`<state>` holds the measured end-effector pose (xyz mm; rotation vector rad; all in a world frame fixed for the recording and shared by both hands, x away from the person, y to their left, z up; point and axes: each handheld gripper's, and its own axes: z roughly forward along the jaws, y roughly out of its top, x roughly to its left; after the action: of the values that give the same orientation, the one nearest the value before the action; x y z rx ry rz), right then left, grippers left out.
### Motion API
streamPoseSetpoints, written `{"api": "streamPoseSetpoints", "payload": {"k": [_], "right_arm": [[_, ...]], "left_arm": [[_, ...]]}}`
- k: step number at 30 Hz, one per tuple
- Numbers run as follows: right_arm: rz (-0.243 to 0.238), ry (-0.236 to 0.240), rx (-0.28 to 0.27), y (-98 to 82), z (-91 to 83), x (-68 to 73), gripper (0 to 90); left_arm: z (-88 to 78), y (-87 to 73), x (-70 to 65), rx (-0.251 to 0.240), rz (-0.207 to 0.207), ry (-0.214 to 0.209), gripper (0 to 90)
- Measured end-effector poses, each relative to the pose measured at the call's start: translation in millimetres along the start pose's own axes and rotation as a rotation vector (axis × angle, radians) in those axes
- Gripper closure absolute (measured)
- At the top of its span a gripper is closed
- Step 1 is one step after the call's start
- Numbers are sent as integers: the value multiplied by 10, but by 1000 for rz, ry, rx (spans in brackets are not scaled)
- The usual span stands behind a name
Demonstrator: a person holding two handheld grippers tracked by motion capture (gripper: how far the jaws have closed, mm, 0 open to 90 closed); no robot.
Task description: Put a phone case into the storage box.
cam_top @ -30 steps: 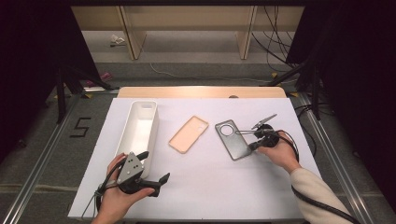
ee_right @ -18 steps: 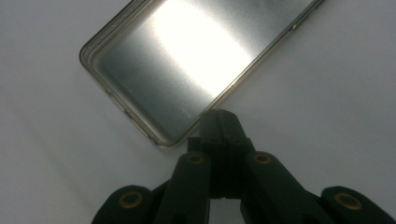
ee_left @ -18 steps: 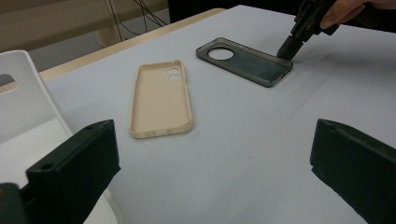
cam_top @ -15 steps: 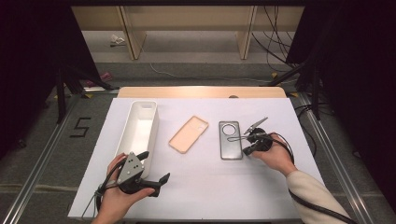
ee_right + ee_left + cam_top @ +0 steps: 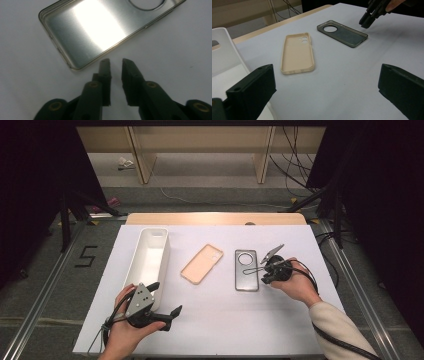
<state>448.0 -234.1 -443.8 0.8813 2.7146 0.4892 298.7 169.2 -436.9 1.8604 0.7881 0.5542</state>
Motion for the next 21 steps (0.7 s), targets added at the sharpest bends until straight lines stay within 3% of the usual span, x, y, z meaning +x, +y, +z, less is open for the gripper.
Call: {"api": "streamPoseSetpoints", "payload": {"k": [2,5,9,12,21], "right_arm": [[-76,-28,6,50,-54,25,540],[-178,-48,7,112,-77,89,392],[-278,-51,56,186,-64,206,278],[-327,-56,78,221,-60,269,181],[-406,-59,117,305,-26,399,188]], "left_arm": [[3,1,-4,0,2,-1,7],[5,2,-9,2,3,-3,7],[4,1,-8,2,3,-3,7],[4,1,-8,1,2,-4,7],[9,0,-9,3,5,-5,7]]}}
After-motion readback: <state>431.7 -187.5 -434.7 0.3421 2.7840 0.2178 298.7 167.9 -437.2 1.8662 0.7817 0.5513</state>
